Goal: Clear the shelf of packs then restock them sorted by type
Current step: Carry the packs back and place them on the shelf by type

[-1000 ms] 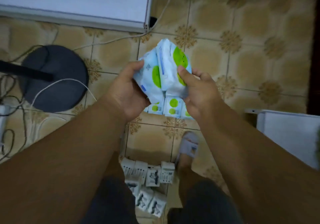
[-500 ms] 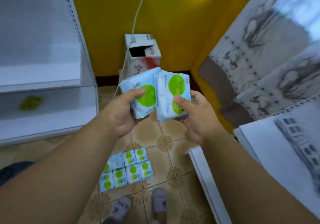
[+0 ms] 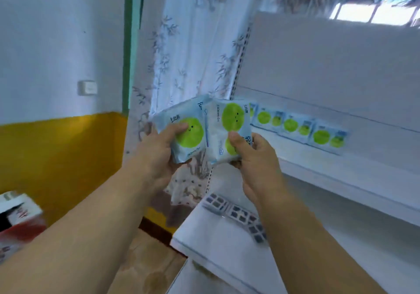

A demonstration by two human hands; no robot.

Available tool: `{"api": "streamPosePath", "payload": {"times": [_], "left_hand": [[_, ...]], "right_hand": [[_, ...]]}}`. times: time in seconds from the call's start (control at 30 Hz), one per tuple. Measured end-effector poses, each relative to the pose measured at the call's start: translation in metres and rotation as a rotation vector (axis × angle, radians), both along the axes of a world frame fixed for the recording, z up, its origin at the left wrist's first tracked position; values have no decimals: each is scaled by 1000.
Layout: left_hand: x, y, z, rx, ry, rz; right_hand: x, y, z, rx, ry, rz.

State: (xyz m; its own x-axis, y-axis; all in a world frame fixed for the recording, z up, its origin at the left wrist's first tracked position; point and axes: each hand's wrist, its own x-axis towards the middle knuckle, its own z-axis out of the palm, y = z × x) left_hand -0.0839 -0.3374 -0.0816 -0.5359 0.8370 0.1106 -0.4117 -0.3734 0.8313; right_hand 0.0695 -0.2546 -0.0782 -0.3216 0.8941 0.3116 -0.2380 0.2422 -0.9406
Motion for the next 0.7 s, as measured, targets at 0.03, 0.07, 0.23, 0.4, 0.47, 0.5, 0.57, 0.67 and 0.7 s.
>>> {"api": "streamPosePath", "payload": {"times": [0.03, 0.07, 0.23, 0.4, 0.47, 0.5, 0.57, 0.67, 0.7], "left_hand": [[13, 17, 8, 22, 4, -22], [27, 32, 15, 43, 13, -41], [71, 107, 29, 45, 80, -65], [65, 164, 30, -81, 317, 32], [51, 187, 32, -191, 465, 97], [44, 198, 33, -241, 538, 131], [32, 220, 36, -319, 704, 144], [16, 252, 41, -339, 856, 62], [9, 263, 43, -341, 885, 51]], "right_hand": [[16, 11, 8, 18, 9, -20], [31, 24, 14, 24, 15, -34], [93, 86, 30, 20, 27, -71], [138, 149, 39, 108, -164, -263], [147, 177, 44, 194, -349, -379], [149, 189, 47, 245, -465, -427], [144, 211, 50, 333, -698, -491], [125, 241, 48, 385, -922, -492], [117, 251, 46, 391, -956, -493]]}}
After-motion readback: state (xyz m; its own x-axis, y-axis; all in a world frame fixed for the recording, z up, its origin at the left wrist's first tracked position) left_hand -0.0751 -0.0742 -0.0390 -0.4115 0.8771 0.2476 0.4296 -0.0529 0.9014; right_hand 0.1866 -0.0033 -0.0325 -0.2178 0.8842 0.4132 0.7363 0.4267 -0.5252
